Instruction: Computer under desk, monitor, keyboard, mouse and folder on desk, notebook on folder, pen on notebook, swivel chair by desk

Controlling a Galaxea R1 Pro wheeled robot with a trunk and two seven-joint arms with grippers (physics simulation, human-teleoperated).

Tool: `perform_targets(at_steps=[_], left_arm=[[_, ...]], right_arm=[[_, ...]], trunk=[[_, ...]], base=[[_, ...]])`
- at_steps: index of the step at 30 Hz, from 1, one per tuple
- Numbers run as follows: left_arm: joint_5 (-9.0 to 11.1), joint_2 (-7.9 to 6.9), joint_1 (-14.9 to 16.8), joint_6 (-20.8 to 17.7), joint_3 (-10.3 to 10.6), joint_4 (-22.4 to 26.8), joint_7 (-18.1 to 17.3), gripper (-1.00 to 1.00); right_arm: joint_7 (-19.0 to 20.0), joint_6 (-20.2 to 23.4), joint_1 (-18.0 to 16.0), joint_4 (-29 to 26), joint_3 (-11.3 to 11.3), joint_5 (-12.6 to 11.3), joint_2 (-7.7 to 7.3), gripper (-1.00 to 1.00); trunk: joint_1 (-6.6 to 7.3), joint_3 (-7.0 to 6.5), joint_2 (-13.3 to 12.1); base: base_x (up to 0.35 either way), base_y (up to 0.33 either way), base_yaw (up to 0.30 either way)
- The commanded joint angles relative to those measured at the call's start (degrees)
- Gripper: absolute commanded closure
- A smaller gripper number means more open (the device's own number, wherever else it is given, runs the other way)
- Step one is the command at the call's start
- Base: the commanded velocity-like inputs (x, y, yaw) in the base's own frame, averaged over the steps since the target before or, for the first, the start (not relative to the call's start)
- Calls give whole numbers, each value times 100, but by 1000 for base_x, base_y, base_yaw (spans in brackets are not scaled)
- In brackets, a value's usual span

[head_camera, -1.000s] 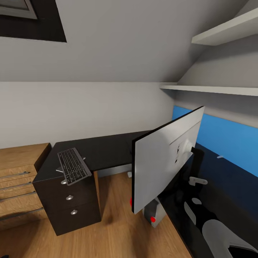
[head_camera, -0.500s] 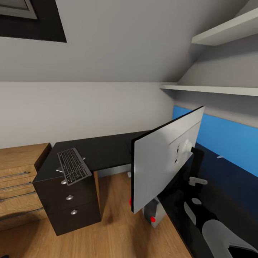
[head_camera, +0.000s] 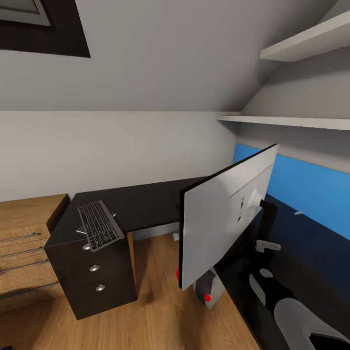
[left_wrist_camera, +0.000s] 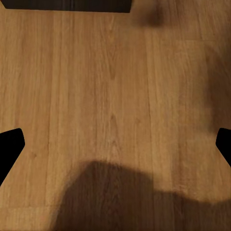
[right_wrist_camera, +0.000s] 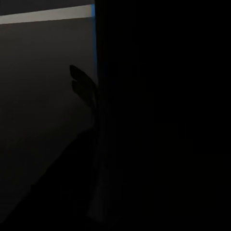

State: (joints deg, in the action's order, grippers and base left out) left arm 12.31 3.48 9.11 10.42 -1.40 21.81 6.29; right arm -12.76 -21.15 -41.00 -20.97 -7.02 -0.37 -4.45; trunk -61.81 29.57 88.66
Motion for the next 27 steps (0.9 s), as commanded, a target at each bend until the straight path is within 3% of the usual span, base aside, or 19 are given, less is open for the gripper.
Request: perform_targets(at_steps=[1,17,27], left_arm=[[14,3,3,15,-12,-1,4,-100],[17,3,3,13,-9,-1,4,-100],[17,3,3,13,-9,-1,4,-100]], right_arm=[[-1,-29,-4,6,-19,-24,2,100],[2,-38,-3,6,-17,-22,22,100],[2,-38,-2,6,-15,-16,24,100]], trunk=[[1,6,3],[1,6,3],[1,6,3]], base=[[0,0,0],[-6,0,0],[-137,0,0]])
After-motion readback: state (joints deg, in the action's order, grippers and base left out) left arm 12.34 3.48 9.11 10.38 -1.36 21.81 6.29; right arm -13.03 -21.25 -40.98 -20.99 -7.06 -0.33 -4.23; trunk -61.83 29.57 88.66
